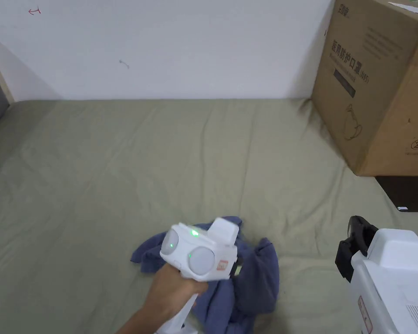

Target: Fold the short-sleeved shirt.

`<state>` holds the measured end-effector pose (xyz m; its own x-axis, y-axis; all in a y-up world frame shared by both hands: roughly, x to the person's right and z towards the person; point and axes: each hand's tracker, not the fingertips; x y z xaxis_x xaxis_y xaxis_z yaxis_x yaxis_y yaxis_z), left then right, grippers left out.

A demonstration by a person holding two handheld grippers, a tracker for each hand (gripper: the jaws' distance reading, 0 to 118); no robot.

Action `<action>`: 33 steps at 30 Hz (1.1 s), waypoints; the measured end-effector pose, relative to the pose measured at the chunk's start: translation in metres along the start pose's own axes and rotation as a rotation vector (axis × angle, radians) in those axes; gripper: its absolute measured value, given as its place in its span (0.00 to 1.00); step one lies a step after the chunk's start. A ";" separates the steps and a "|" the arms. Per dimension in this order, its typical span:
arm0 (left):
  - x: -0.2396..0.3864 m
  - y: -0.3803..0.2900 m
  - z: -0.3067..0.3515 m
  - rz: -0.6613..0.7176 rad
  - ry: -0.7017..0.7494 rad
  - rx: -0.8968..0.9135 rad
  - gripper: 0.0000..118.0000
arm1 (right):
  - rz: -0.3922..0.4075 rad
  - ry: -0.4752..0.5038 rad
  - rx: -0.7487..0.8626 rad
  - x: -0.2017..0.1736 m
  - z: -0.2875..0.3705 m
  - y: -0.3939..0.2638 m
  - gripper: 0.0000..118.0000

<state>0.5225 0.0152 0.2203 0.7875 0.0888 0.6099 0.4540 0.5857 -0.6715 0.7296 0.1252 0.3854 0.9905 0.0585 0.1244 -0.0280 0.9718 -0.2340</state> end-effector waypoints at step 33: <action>-0.075 -0.038 0.238 0.224 0.597 0.877 0.72 | 0.003 0.042 0.140 -0.032 0.027 0.063 0.00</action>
<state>0.3469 0.1778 0.3007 0.9988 -0.0022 0.0484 0.0052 0.9981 -0.0622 0.6926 0.1911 0.3928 0.9950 0.0545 0.0833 -0.0463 0.9942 -0.0972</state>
